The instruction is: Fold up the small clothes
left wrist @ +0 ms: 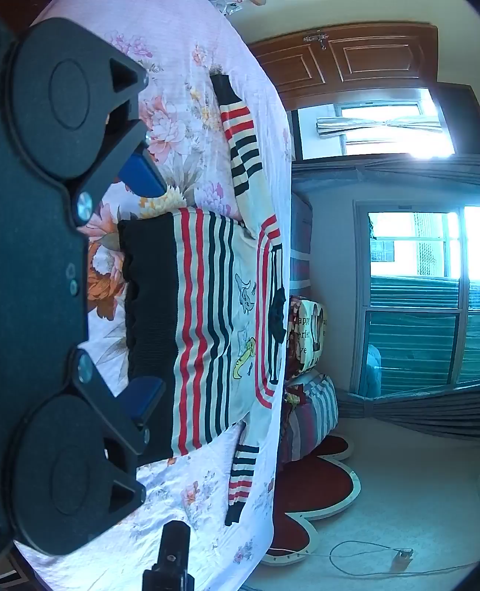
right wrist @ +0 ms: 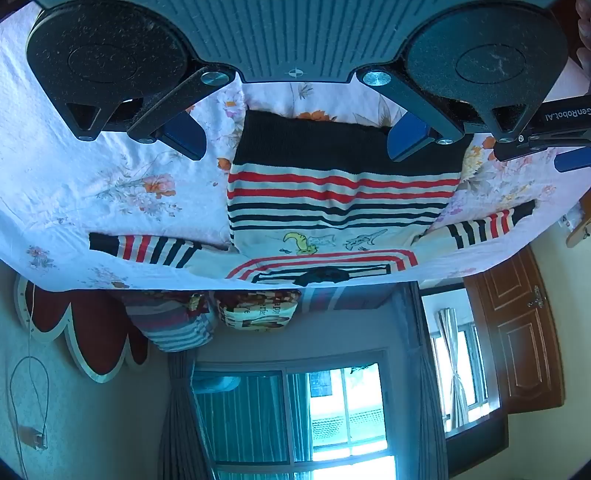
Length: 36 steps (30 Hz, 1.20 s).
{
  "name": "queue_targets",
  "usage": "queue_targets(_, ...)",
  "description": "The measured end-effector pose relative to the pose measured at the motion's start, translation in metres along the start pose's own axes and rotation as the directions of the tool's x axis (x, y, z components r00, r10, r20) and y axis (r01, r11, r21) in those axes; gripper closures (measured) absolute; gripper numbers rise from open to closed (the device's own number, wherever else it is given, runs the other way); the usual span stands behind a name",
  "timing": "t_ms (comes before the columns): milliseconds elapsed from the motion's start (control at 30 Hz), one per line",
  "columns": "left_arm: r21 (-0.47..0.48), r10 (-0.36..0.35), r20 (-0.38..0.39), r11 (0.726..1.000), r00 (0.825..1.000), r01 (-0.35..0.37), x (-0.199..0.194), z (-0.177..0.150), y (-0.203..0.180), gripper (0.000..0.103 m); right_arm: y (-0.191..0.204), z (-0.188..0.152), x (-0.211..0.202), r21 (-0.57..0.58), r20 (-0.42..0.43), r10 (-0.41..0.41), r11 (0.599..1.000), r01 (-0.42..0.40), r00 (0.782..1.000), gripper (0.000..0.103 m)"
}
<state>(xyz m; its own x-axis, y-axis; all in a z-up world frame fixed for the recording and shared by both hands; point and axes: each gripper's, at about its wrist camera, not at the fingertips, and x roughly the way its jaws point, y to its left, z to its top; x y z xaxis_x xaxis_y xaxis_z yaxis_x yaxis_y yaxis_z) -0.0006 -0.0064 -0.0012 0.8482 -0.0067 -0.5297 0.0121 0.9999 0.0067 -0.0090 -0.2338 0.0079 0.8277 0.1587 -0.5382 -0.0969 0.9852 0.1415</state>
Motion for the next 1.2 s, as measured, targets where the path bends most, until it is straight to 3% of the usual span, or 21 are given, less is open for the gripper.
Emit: queue_targets(1200, 0.004, 0.008, -0.007, 1.0, 1.0, -0.008, -0.0016, -0.0011, 0.0069, 0.0, 0.0085, 0.0007, 0.0057, -0.03, -0.004, 0.012, 0.999, -0.013, 1.0, 0.0)
